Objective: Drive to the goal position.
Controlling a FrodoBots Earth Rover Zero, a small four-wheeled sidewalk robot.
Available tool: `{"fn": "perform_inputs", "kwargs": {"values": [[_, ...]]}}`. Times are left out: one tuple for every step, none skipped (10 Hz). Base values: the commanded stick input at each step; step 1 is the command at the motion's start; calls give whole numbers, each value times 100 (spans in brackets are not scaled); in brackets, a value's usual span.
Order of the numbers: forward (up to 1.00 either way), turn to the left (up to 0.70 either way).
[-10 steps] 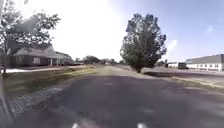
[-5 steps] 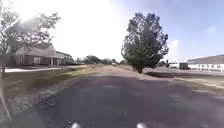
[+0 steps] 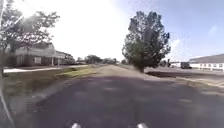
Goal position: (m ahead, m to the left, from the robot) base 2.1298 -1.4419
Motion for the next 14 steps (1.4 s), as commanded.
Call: {"fn": "perform_inputs", "kwargs": {"values": [[70,0],[70,0],[70,0],[70,0],[70,0],[70,0],[70,0],[70,0],[70,0],[70,0],[70,0],[70,0],[70,0],[70,0]]}}
